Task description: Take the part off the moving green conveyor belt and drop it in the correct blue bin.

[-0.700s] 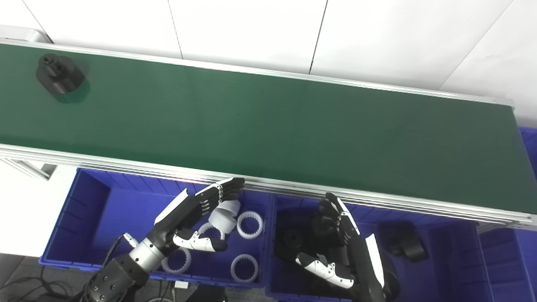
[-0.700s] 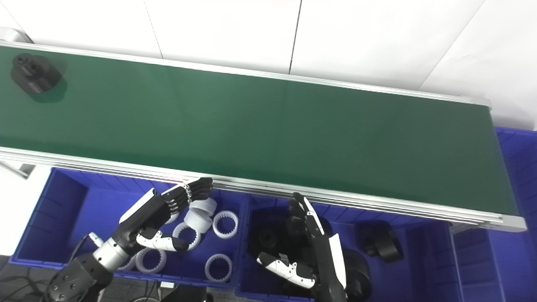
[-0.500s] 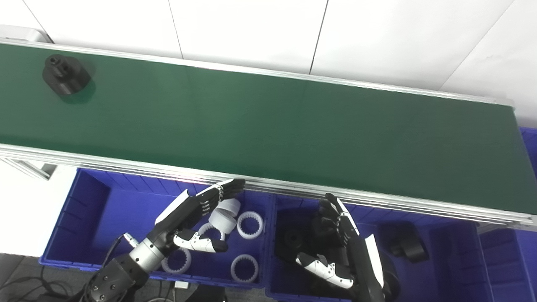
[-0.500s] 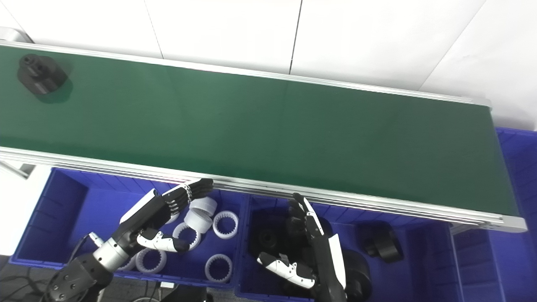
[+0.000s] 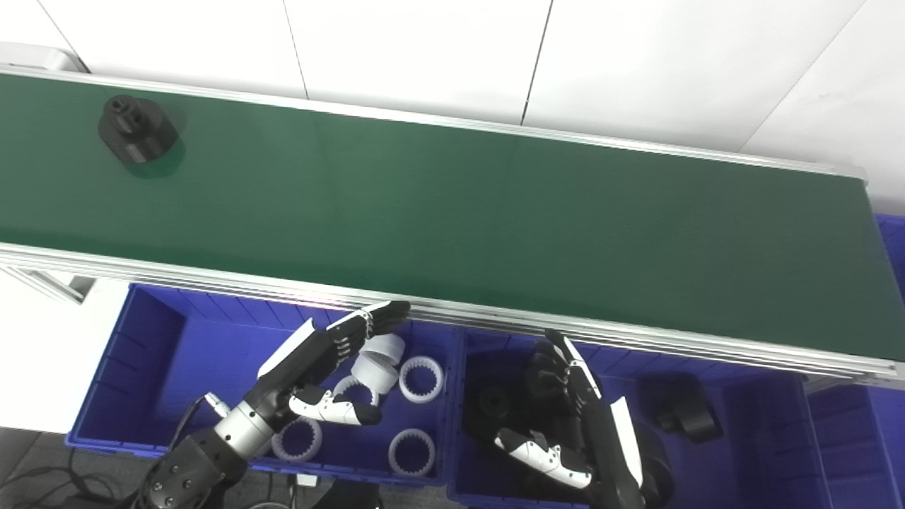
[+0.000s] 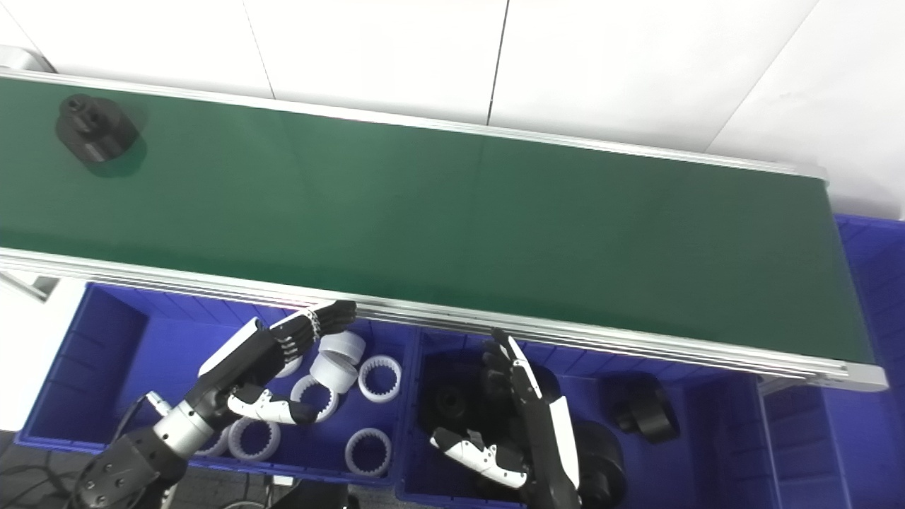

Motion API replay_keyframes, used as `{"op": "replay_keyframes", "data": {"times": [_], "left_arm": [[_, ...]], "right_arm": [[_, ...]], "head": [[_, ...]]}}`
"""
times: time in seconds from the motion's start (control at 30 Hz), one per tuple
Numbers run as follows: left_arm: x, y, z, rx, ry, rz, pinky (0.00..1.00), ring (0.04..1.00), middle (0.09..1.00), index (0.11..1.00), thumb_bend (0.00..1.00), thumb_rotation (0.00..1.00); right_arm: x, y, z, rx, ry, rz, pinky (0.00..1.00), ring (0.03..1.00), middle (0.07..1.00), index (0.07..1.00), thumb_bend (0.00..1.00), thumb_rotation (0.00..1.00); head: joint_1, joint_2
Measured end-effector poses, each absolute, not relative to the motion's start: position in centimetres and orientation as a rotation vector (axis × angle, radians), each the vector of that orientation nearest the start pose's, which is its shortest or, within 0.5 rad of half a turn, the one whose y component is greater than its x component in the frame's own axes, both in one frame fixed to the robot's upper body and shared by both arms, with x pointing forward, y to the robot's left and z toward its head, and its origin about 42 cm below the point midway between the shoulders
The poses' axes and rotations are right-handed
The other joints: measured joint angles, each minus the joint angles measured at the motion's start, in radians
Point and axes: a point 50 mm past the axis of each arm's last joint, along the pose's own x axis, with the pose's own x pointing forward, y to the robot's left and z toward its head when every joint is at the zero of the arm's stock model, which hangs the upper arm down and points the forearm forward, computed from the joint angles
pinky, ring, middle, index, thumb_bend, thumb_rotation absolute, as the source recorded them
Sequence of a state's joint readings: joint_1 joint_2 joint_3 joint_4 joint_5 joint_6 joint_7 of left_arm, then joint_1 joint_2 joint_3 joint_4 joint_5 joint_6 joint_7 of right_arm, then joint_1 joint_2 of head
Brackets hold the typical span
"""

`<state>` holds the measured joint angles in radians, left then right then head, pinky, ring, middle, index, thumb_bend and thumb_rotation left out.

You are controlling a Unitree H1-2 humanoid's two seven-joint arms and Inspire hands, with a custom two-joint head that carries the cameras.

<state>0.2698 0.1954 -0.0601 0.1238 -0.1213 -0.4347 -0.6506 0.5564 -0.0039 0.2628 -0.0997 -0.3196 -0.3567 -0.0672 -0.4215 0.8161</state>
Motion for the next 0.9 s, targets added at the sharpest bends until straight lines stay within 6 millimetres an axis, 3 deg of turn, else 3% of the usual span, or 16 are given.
{"op": "replay_keyframes", "data": {"times": [0.03, 0.07, 0.1, 0.2, 0.33, 0.73, 0.77, 0.8, 0.87, 0.9], "left_arm": [[16.4, 25.2, 3.1, 0.075, -0.009, -0.643, 0.95, 0.928, 0.915, 0.884, 0.82, 0.4], [16.3, 25.4, 2.9, 0.069, -0.003, -0.646, 0.95, 0.929, 0.915, 0.884, 0.82, 0.4], [16.3, 25.8, 2.7, 0.06, 0.005, -0.646, 0.94, 0.933, 0.922, 0.894, 0.82, 0.41], [16.3, 27.1, 2.1, 0.066, 0.035, -0.652, 0.94, 0.939, 0.935, 0.903, 0.82, 0.43], [16.2, 28.5, 2.3, 0.113, 0.053, -0.657, 0.96, 0.942, 0.933, 0.901, 0.82, 0.46], [16.9, 29.1, 1.2, 0.045, 0.057, -0.671, 0.93, 0.916, 0.91, 0.888, 0.83, 0.44], [16.9, 29.2, 0.9, 0.034, 0.061, -0.67, 0.93, 0.916, 0.91, 0.888, 0.84, 0.44], [16.8, 29.2, 0.8, 0.025, 0.063, -0.668, 0.93, 0.92, 0.912, 0.89, 0.83, 0.45], [16.6, 29.0, 0.4, 0.004, 0.069, -0.683, 0.92, 0.919, 0.91, 0.884, 0.83, 0.46], [16.5, 28.8, 0.3, -0.001, 0.067, -0.684, 0.92, 0.917, 0.908, 0.88, 0.83, 0.45]], "right_arm": [[8.7, -15.9, 4.9, -0.208, 0.05, 0.151, 0.79, 0.853, 0.882, 0.93, 0.81, 0.45], [8.7, -15.6, 4.9, -0.209, 0.05, 0.153, 0.79, 0.855, 0.884, 0.93, 0.81, 0.45], [8.7, -15.3, 4.8, -0.209, 0.051, 0.155, 0.77, 0.853, 0.882, 0.925, 0.81, 0.45], [8.7, -14.1, 4.0, -0.222, 0.073, 0.149, 0.75, 0.838, 0.869, 0.92, 0.82, 0.46], [8.8, -13.2, 3.3, -0.253, 0.08, 0.138, 0.77, 0.84, 0.866, 0.929, 0.81, 0.46], [9.0, -13.1, 3.0, -0.269, 0.081, 0.128, 0.76, 0.839, 0.863, 0.93, 0.83, 0.49], [9.0, -13.1, 2.9, -0.269, 0.082, 0.128, 0.76, 0.838, 0.862, 0.929, 0.83, 0.48], [9.0, -13.1, 2.8, -0.27, 0.085, 0.129, 0.76, 0.837, 0.864, 0.93, 0.82, 0.48], [8.9, -13.2, 2.7, -0.27, 0.084, 0.13, 0.75, 0.833, 0.865, 0.932, 0.82, 0.47], [8.9, -13.2, 2.7, -0.269, 0.081, 0.131, 0.75, 0.831, 0.864, 0.932, 0.81, 0.46]], "head": [[-0.034, -0.005], [-0.151, -0.034], [-0.219, -0.052], [-0.238, -0.06], [-0.198, -0.06], [-0.172, -0.098], [-0.149, -0.11], [-0.072, -0.138], [-0.059, -0.141], [0.001, -0.158]]}}
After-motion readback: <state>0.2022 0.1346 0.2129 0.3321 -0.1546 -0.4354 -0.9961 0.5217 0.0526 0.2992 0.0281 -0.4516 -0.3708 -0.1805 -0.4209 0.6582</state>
